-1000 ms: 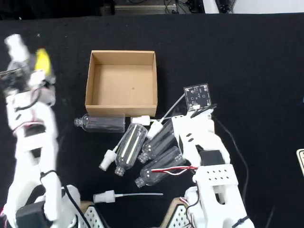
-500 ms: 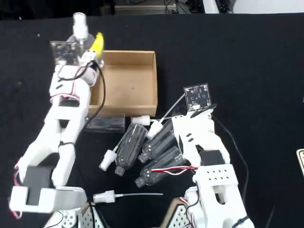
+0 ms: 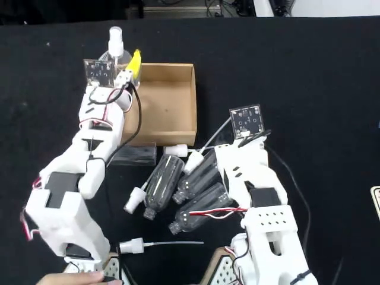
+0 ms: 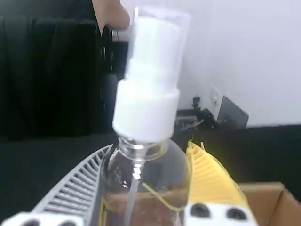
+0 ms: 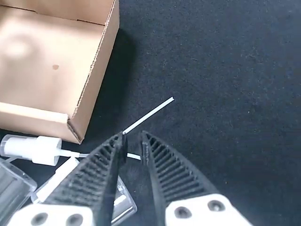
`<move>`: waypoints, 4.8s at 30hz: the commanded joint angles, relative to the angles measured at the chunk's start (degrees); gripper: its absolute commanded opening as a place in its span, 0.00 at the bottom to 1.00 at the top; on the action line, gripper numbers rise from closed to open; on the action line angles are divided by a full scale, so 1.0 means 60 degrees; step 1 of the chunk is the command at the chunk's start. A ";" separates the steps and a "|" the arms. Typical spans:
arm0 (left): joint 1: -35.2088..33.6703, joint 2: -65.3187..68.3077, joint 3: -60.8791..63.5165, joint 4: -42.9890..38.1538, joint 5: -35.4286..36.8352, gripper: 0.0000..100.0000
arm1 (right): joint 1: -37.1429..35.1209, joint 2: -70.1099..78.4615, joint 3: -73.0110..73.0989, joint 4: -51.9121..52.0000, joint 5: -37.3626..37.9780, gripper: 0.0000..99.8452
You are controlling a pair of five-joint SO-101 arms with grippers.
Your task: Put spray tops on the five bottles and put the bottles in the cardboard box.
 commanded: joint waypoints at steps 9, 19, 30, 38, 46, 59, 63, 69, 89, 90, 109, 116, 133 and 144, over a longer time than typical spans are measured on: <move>0.0007 0.1143 -0.1297 -0.0454 0.0000 0.03 | 0.0044 -0.0007 -0.0154 -0.0308 0.0029 0.02; -0.0007 0.2212 -0.2015 -0.0469 0.0000 0.03 | 0.0029 -0.0007 -0.0139 -0.0308 0.0029 0.02; -0.0007 0.2359 -0.2044 -0.0469 0.0000 0.03 | 0.0029 -0.0007 -0.0139 -0.0308 0.0059 0.02; -0.0007 0.2359 -0.2044 -0.0425 -0.0015 0.07 | 0.0029 -0.0007 -0.0139 -0.0308 0.0073 0.02; -0.0007 0.2359 -0.1941 -0.0410 -0.0015 0.23 | 0.0029 -0.0007 -0.0139 -0.0308 0.0088 0.02; -0.0007 0.2359 -0.1722 -0.0396 -0.0015 0.32 | 0.0029 -0.0007 -0.0154 -0.0308 0.0088 0.02; -0.0007 0.2256 -0.1516 -0.0410 -0.0015 0.32 | 0.0029 -0.0007 -0.0154 -0.0308 0.0088 0.02; 0.0007 0.1890 -0.1502 -0.0410 -0.0015 0.32 | 0.0029 -0.0007 -0.0154 -0.0308 0.0088 0.02; -0.0286 -0.4176 -0.0520 0.8894 -0.0117 0.32 | 0.0073 -0.0007 -0.0139 -0.0308 0.0088 0.02; -0.0271 -0.4425 -0.0505 0.9348 -0.0073 0.32 | 0.0073 -0.0007 -0.0125 -0.0308 0.0088 0.02; -0.0579 -0.7634 -0.0901 1.8447 -0.0147 0.32 | 0.0029 -0.0007 -0.0095 -0.0308 0.0088 0.02; 0.1487 -0.7810 -0.1311 2.1802 -0.1201 0.32 | 0.0029 -0.0007 -0.0095 -0.0308 0.0088 0.02; 0.4505 -0.7810 0.1018 1.9267 -0.1201 0.33 | 0.0791 0.0007 -0.0095 -0.0659 0.0029 0.02; 0.4447 -0.7766 0.3143 1.6117 -0.1201 0.33 | 0.0777 -0.0007 -0.0095 -0.0674 0.0029 0.02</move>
